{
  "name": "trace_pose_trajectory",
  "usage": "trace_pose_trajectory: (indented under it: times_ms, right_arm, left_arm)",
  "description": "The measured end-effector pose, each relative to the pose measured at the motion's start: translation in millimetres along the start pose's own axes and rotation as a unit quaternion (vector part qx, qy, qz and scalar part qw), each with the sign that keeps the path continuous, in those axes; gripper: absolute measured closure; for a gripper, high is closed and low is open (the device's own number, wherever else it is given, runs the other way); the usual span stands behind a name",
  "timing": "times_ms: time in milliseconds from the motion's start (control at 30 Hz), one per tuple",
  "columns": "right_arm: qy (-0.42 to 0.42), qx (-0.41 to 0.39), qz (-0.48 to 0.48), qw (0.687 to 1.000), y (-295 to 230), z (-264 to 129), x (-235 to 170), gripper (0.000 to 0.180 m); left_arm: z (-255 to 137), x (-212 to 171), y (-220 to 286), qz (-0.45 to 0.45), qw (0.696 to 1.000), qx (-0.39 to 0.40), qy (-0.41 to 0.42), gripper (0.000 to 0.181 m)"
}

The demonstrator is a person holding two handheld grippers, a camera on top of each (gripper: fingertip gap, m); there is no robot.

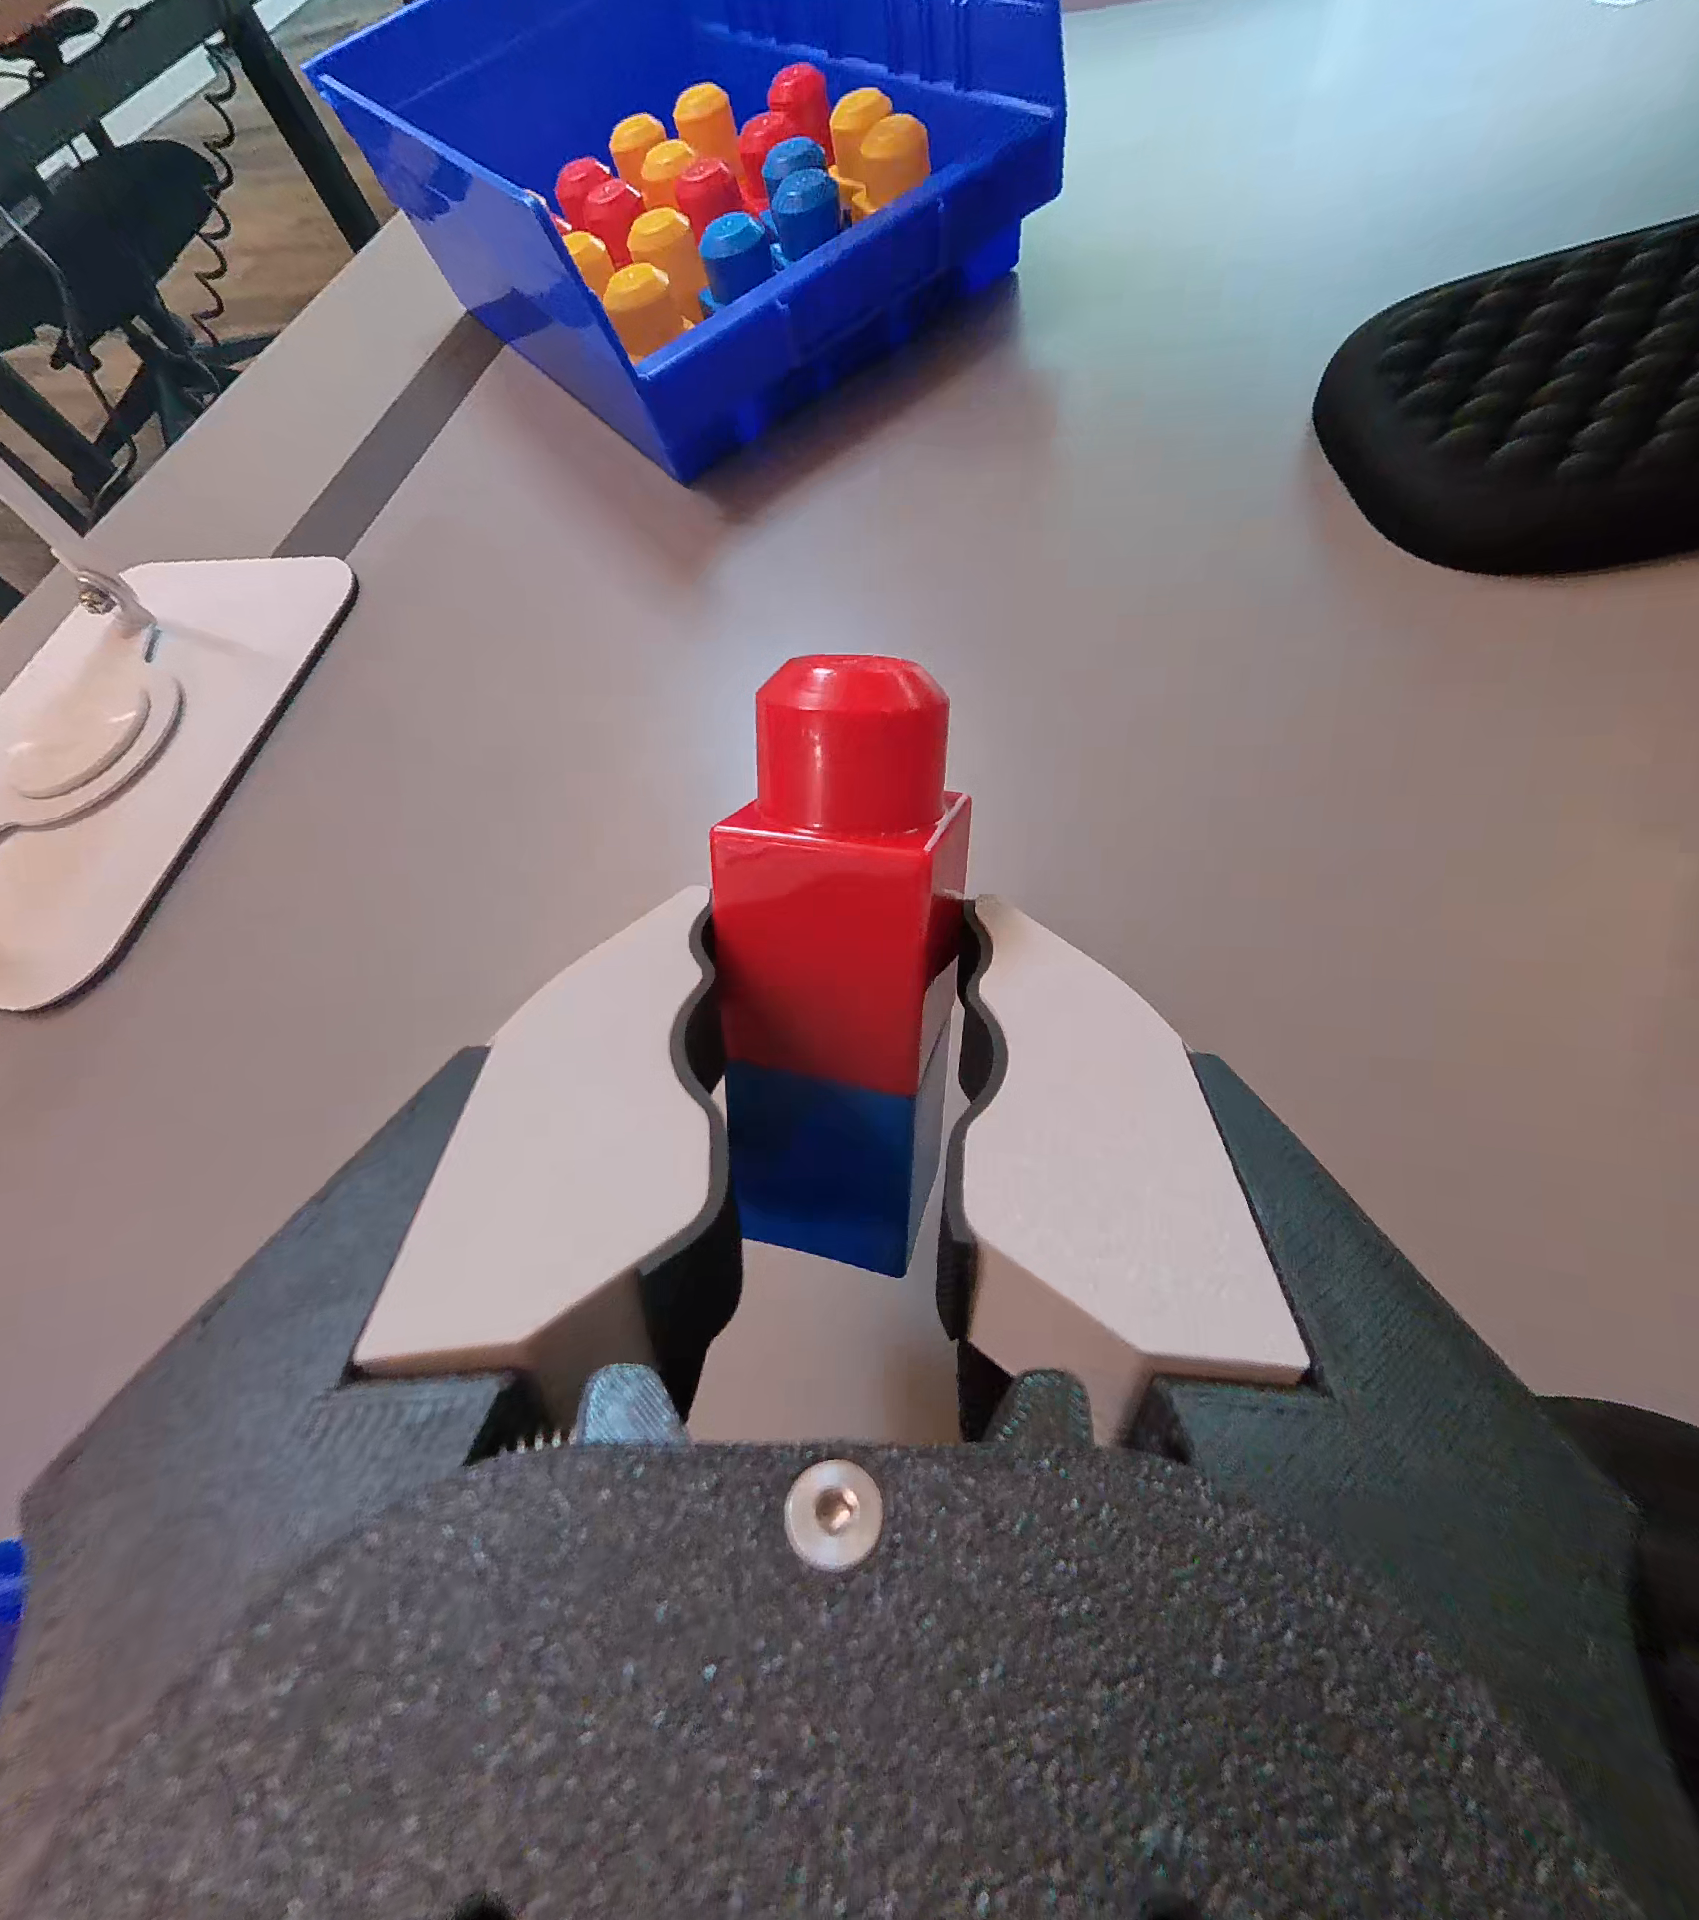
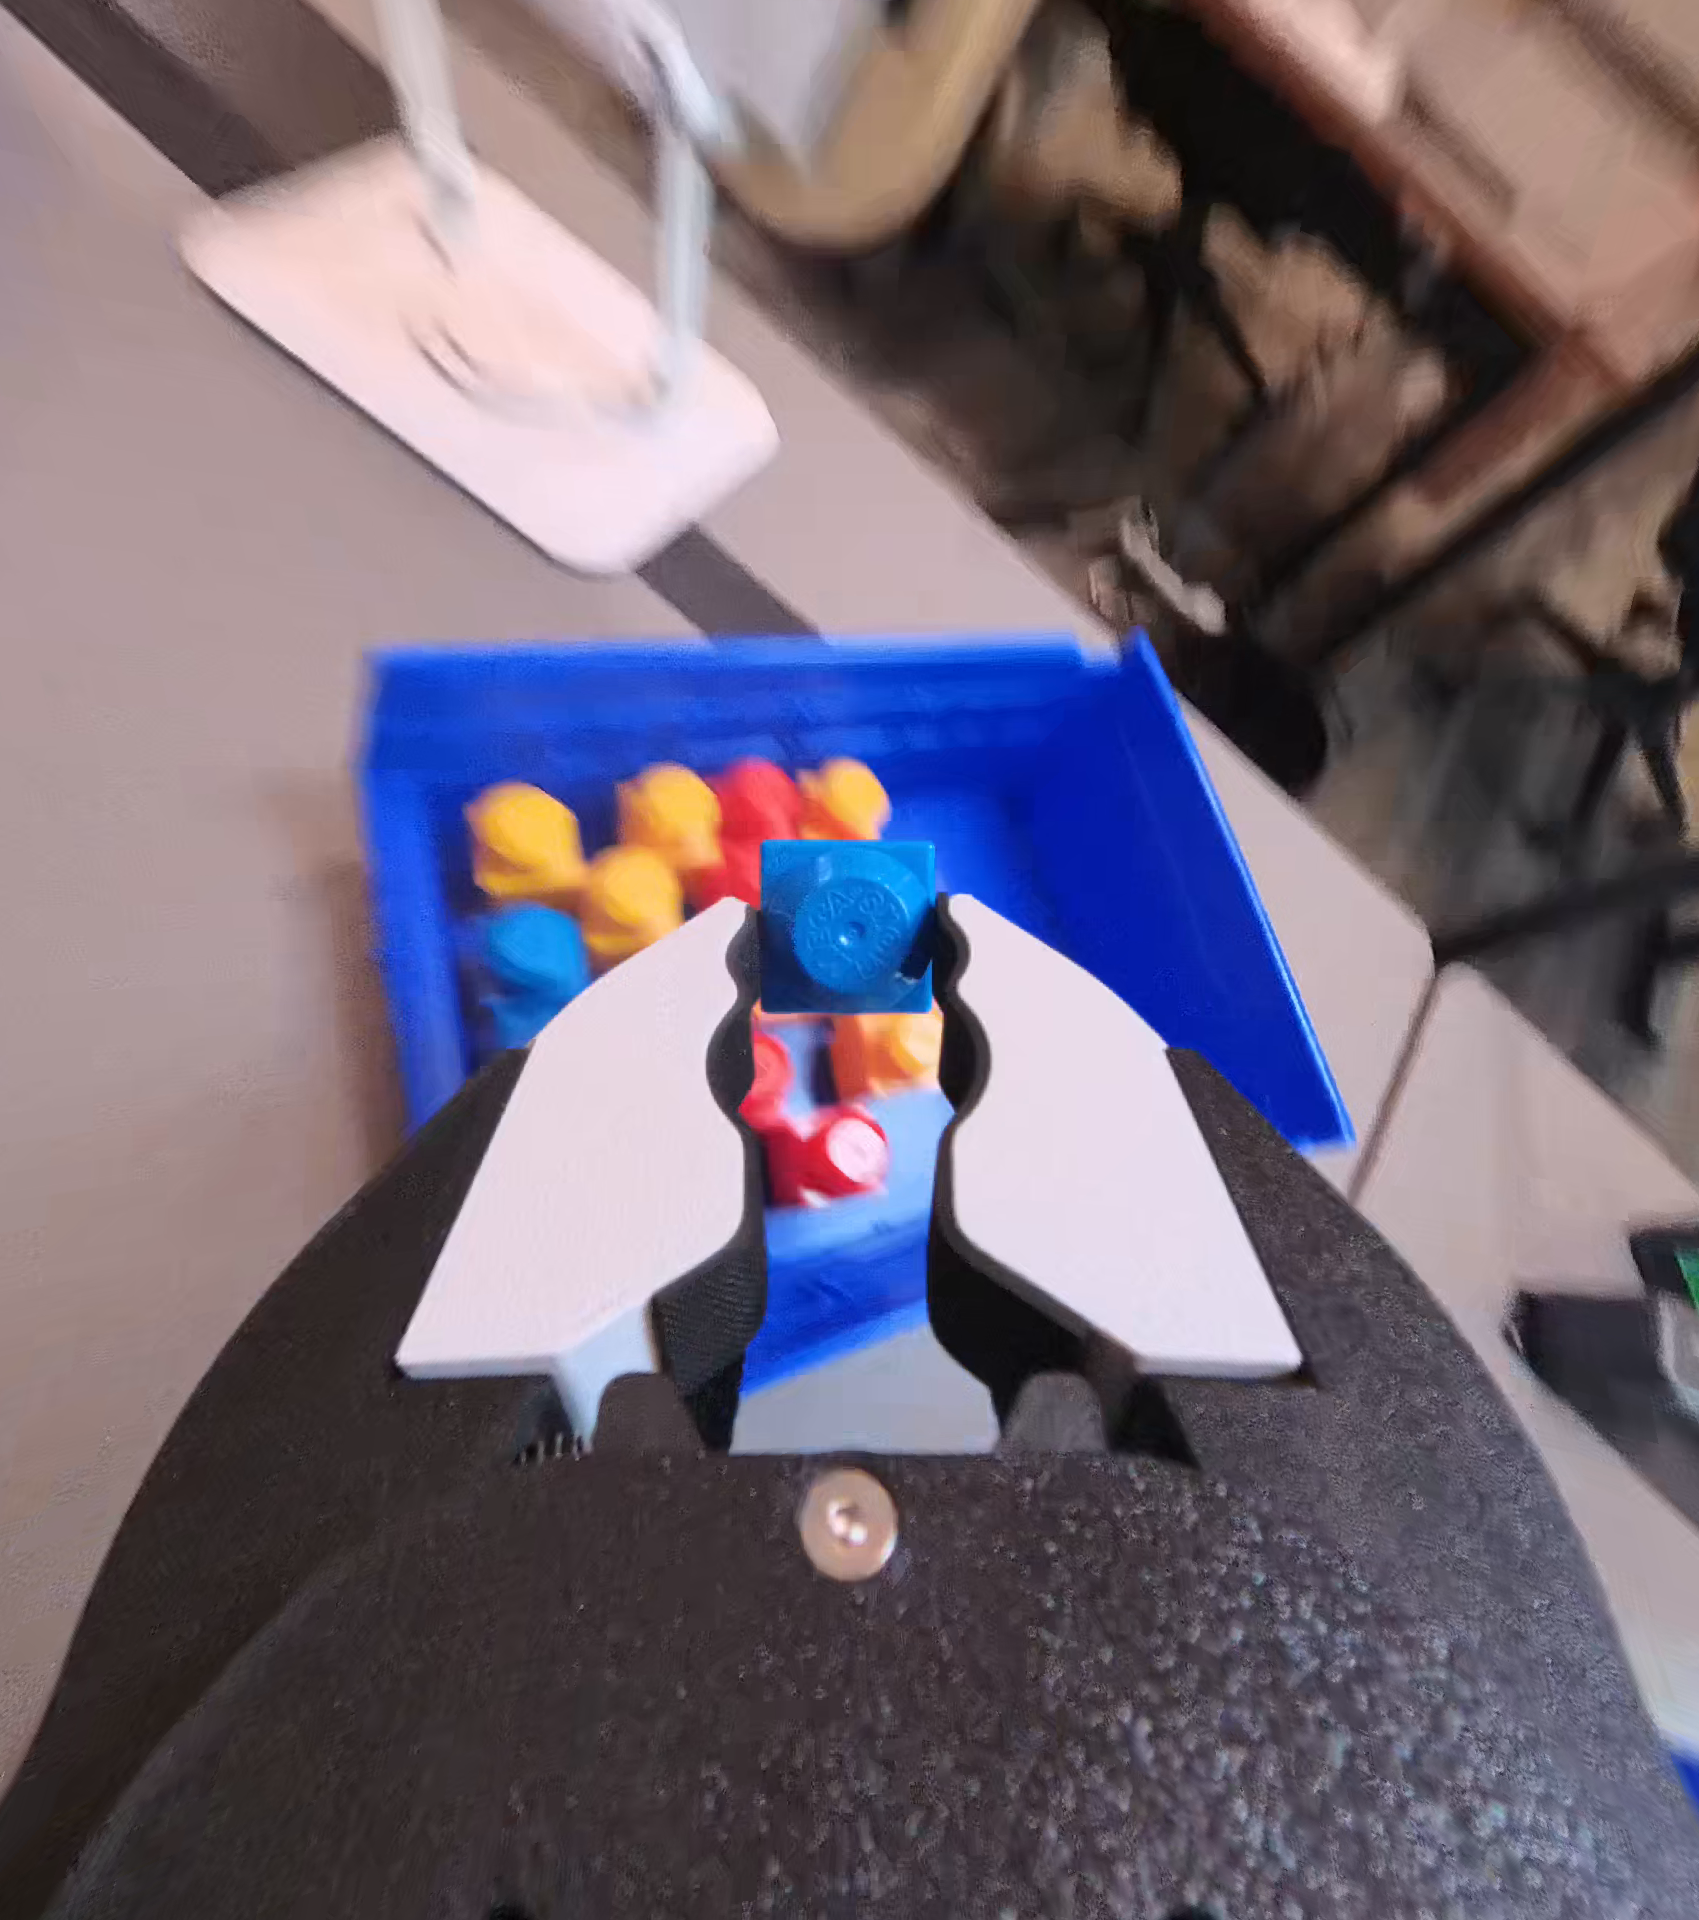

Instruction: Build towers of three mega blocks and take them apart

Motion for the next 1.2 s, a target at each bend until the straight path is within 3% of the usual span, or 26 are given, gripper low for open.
trace_pose_trajectory:
  times_ms: [167,400,833,1000,1100,1200]
  right_arm:
    - [-0.196,0.015,0.046,0.979,36,50,-83,0.148]
    - [-0.332,0.048,0.026,0.942,31,83,-116,0.147]
    - [-0.366,0.104,0.096,0.920,4,99,-117,0.147]
    - [-0.372,0.114,0.112,0.915,-3,103,-120,0.136]
    - [-0.356,0.086,0.102,0.925,8,100,-110,0.128]
    - [-0.273,0.047,0.090,0.957,19,90,-70,0.127]
  left_arm:
    - [1,-2,-2,-0.004,1.000,0.002,-0.001,0.139]
    - [3,-7,-4,-0.006,1.000,0.001,-0.008,0.139]
    - [4,-7,-1,0.002,1.000,-0.001,-0.012,0.139]
    - [4,-7,1,0.002,1.000,-0.003,-0.013,0.139]
    - [5,-5,1,0.000,1.000,-0.003,-0.007,0.139]
    - [6,-4,2,-0.001,1.000,-0.005,0.001,0.139]
Point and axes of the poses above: each gripper's, where its closed fingertips meet, z out along the fingers, x out of its top, y = z × x across the jaws, the point moved 2 cm from there along -z, back along the fingers, and after that the axes turned 14 degrees about -z, right-handed, at the moved point
